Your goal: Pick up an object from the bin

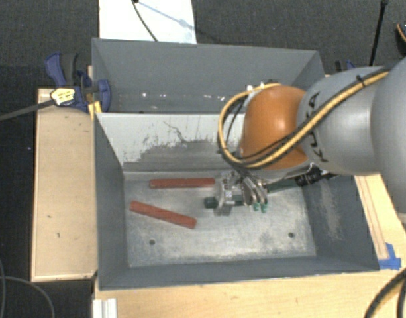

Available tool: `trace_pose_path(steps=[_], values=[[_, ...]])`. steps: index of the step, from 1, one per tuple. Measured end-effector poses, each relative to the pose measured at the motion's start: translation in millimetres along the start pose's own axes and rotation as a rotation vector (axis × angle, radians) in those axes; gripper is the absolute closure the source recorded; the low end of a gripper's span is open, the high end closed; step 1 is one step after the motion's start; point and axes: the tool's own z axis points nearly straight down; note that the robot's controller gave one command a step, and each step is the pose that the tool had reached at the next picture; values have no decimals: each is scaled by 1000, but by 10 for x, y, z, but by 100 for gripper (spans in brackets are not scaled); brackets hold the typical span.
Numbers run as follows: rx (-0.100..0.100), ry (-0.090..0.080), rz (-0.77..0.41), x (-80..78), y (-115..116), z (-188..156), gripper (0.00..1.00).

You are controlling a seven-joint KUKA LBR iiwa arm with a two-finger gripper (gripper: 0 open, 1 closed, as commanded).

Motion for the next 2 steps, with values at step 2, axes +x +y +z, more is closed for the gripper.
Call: trace_pose_path(steps=[2], values=[[0, 0, 1, -30, 4, -498, 100]])
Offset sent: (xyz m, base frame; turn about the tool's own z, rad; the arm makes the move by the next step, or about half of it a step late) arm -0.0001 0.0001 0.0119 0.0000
